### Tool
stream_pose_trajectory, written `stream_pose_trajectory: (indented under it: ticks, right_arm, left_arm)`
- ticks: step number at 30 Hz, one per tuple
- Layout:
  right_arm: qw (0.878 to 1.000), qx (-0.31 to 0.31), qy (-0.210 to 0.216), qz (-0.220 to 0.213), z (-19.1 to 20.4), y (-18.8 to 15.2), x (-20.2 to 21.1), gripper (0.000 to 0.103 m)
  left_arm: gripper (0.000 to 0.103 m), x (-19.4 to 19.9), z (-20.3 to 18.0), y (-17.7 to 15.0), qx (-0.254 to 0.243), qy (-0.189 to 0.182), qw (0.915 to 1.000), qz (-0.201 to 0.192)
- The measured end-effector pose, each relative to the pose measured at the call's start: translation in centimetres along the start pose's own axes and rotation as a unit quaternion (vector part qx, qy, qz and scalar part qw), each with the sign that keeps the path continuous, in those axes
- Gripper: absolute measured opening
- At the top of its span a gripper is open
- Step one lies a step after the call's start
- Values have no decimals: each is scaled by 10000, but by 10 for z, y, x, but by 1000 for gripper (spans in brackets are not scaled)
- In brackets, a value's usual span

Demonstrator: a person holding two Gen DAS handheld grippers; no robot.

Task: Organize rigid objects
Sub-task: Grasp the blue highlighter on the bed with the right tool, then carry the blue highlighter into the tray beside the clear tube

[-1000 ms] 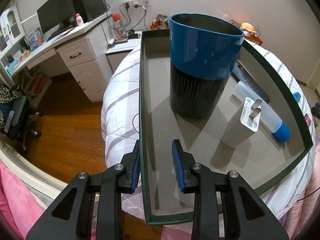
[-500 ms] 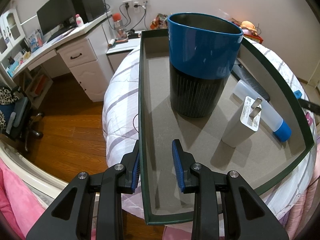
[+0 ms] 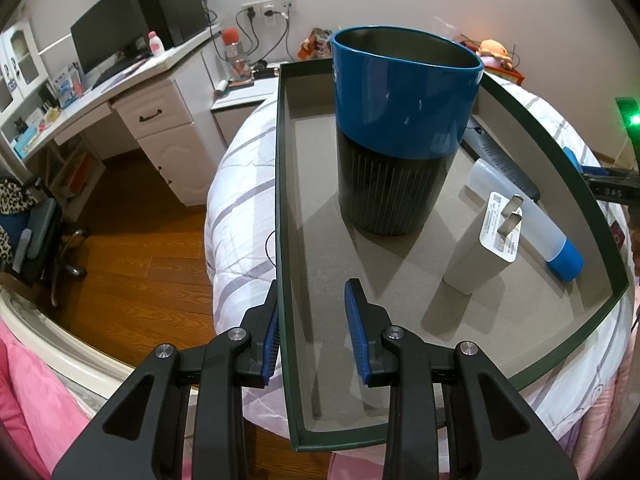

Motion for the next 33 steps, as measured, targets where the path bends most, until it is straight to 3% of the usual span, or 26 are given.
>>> stream_pose_trajectory:
  ticks: [4, 12, 19, 21, 26, 27, 33]
  right_arm:
    - [9999, 163, -44, -19, -1, -3, 3, 63]
    - [9998, 59, 192, 79, -22, -17, 19, 29]
    - [9994, -199, 273, -58, -30, -14, 17, 29]
    - [9994, -218, 250, -98, -27, -9, 14, 34]
    - [9996, -129, 133, -210, -21, -5, 11, 33]
    - [9995, -142, 157, -219, -21, -5, 11, 27]
    - [9983, -266, 387, -356, -23, -10, 19, 27]
  left_arm:
    - [29, 0, 0, 1, -4, 0, 10000, 1]
    - [30, 0, -1, 2, 4, -12, 10000, -7]
    - [29, -1, 0, 4, 41, -11, 10000, -28]
    - [30, -1, 0, 4, 39, -4, 10000, -30]
    - [22, -1, 3, 3, 66, 12, 10000, -50]
    - [20, -1, 4, 3, 67, 32, 10000, -60]
    - [10, -2, 12, 2, 137, 22, 9999, -84]
Point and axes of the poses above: each gripper's, at about its wrist camera, not at the fingertips, and x roughly against the way its jaws point, z to its left, y to its top, the point moved 3 cm from there along -x, roughly the way its jaws point
